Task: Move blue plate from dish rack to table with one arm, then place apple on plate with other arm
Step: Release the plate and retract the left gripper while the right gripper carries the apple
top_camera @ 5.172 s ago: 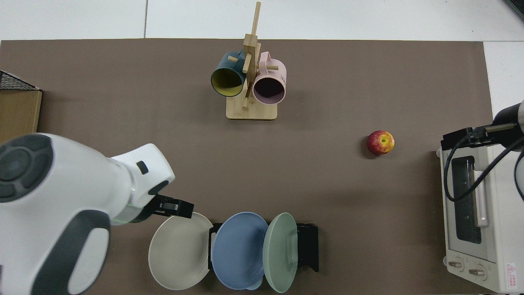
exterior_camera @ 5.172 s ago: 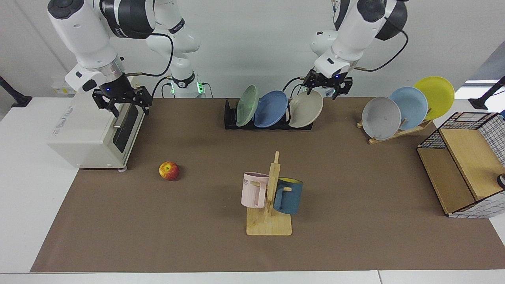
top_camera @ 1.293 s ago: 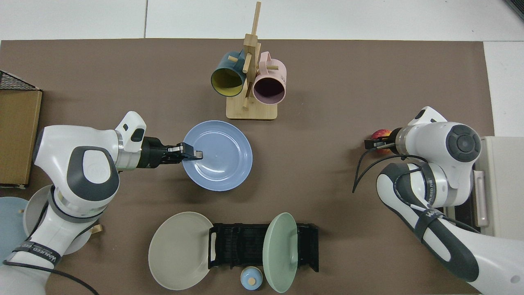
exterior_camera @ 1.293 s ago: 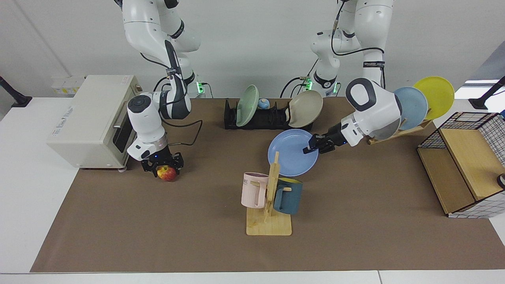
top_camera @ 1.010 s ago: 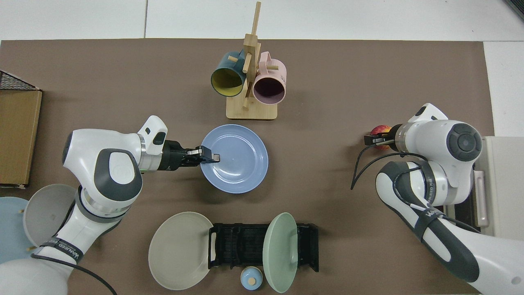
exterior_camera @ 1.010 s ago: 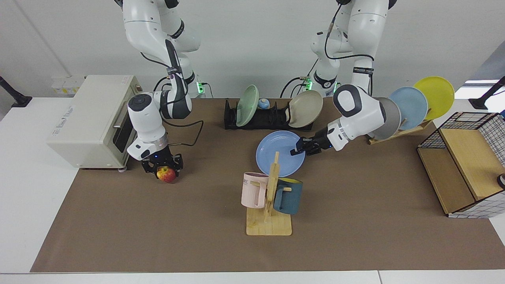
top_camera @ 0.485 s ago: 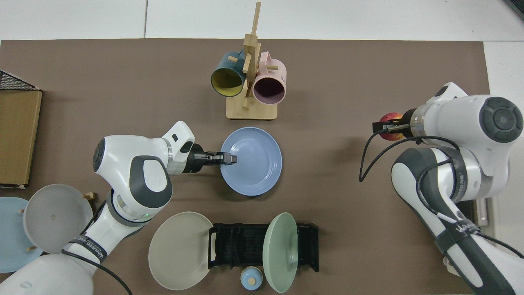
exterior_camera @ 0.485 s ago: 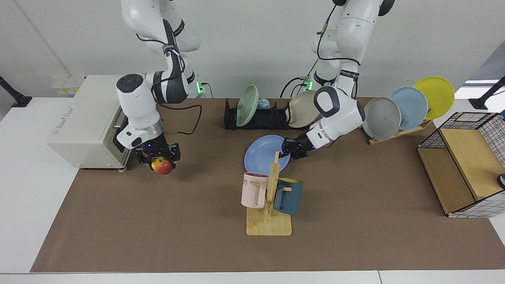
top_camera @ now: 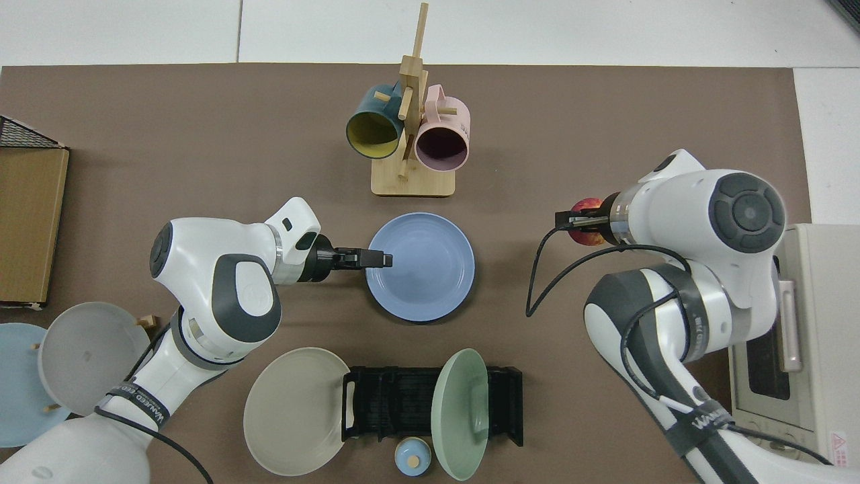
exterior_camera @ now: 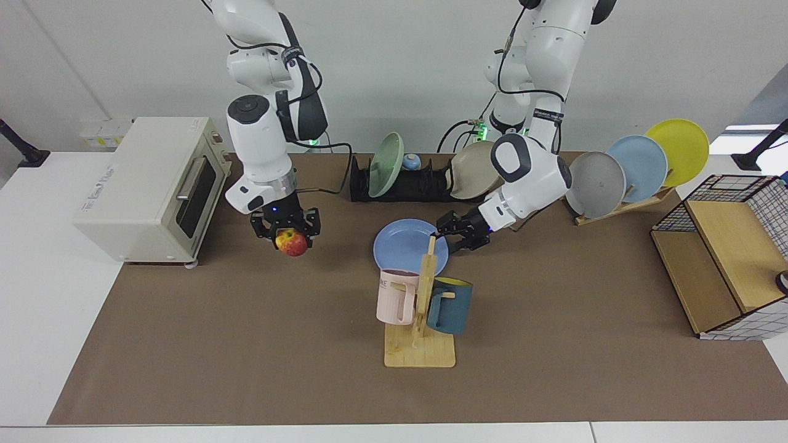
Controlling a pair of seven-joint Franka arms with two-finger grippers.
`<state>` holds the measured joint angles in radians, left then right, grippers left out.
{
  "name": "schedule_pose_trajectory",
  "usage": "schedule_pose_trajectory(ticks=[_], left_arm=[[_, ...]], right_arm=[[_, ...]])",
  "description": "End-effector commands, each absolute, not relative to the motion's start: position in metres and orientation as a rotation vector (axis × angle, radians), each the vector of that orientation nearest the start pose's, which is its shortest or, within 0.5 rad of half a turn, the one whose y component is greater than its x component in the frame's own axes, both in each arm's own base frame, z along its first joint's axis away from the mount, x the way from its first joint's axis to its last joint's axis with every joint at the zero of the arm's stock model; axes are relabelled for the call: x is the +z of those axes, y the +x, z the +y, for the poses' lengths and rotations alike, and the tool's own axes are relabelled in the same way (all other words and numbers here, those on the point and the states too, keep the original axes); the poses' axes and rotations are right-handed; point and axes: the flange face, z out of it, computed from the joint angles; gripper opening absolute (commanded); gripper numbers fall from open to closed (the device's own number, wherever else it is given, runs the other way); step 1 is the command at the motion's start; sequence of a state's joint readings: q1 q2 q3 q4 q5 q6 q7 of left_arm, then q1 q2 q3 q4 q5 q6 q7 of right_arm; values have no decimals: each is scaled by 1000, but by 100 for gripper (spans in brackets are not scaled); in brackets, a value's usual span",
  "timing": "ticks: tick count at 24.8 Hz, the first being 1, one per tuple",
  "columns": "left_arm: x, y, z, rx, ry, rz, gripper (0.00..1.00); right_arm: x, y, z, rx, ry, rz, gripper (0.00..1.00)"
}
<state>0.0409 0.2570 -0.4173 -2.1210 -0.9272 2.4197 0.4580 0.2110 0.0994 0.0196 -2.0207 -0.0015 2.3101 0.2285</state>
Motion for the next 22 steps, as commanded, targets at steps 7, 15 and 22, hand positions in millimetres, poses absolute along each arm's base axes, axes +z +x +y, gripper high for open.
schedule_pose_trajectory(ticks=[7,15,22], left_arm=[[400,543,-187,-104,2660,-185,82],[520,548,-134,-93,2948,-259,98],[613,556,-100,-88,3105,-294,99]], right_arm=[[418,555,196,-227,-3002,30,0],[404,539,255,-220,-2996,-31,0],[375,525,342,-229,-2966,43,0]])
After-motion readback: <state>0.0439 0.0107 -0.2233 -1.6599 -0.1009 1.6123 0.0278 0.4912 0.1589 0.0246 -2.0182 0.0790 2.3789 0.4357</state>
